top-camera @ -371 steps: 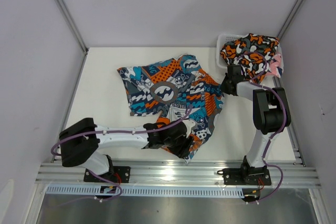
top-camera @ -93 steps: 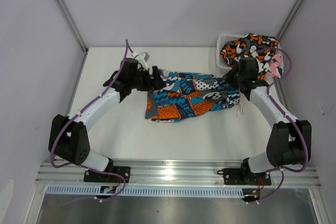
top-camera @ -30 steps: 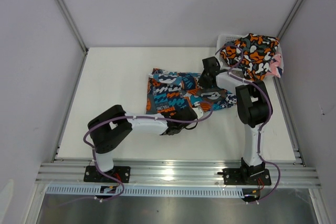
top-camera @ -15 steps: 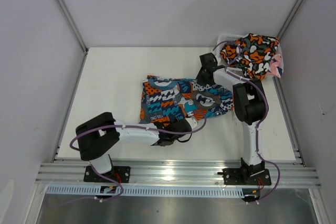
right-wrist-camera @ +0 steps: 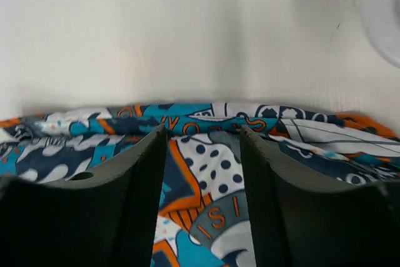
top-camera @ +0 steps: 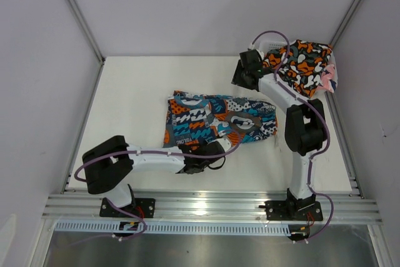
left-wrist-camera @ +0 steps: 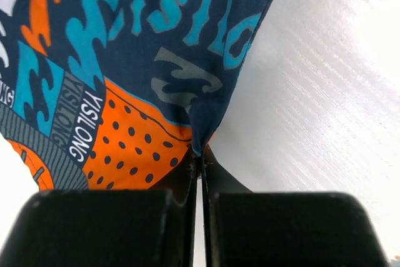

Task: Fold and stack the shorts
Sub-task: Fold the shorts

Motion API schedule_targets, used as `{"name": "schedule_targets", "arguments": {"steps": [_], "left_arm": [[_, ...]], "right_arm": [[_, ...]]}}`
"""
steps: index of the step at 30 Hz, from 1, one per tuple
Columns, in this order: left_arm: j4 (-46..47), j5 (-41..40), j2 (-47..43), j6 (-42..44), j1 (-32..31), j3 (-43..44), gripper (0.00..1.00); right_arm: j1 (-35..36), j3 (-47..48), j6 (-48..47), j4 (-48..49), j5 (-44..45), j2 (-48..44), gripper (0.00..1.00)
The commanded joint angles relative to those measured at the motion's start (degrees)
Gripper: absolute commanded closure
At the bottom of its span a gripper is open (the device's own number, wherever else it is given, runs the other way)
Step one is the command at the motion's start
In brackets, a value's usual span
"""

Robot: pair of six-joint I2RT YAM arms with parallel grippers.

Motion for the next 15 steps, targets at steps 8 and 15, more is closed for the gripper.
{"name": "schedule_targets", "arguments": {"steps": [8, 15], "left_arm": [[-1.11, 1.23, -8.19, -5.19, 2.93, -1.51, 1.00], [0.91, 2.99, -10.47, -4.66, 2.93, -5.11, 1.00]], "right_arm": [[-0.14, -5.91, -24.19, -4.26, -11.46, -8.14, 0.38], [1.61, -4.16, -31.58, -6.99, -9.89, -3.93, 0.33]]}}
